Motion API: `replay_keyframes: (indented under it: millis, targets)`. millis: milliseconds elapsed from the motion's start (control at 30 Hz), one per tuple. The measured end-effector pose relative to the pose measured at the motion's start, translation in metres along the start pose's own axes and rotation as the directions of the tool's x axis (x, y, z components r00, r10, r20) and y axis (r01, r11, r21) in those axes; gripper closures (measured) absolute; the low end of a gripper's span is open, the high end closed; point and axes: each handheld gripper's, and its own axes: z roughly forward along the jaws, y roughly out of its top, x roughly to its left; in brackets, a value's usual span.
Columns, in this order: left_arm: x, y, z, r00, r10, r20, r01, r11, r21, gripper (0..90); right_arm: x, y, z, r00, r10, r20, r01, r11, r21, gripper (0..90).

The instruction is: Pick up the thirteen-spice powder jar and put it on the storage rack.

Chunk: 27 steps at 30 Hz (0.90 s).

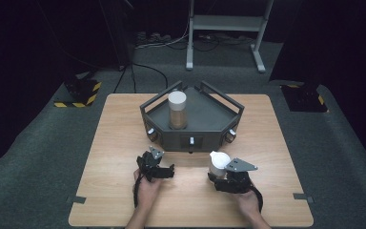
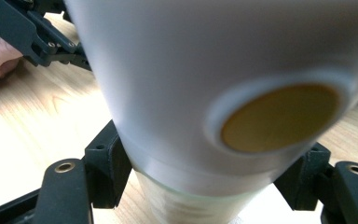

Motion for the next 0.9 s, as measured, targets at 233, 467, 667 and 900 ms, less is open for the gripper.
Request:
replay_keyframes:
  millis: [233, 467, 667, 900]
  targets:
    - [0.000, 0.000, 0.000, 1.0000, 0.004, -0.001, -0.004, 1.0000, 0.002, 1.7, -0.003, 0.007, -0.001, 1.0000, 0.005, -0.004, -0.005, 1.000, -0.002, 30.3]
    - [0.000, 0.000, 0.000, 1.0000, 0.004, -0.001, -0.004, 1.0000, 0.002, 1.7, -0.005, 0.016, -0.002, 1.0000, 0.002, 0.002, -0.002, 1.000, 0.001, 30.3]
    - [0.000, 0.000, 0.000, 1.0000, 0.003, -0.001, -0.003, 1.0000, 0.002, 1.7, -0.007, 0.024, -0.003, 0.9999, -0.010, 0.005, 0.010, 1.000, -0.004, 30.3]
    - [0.000, 0.000, 0.000, 1.0000, 0.003, -0.001, -0.003, 1.0000, 0.002, 1.7, -0.011, 0.035, -0.007, 0.9999, -0.013, 0.002, 0.013, 1.000, -0.022, 30.3]
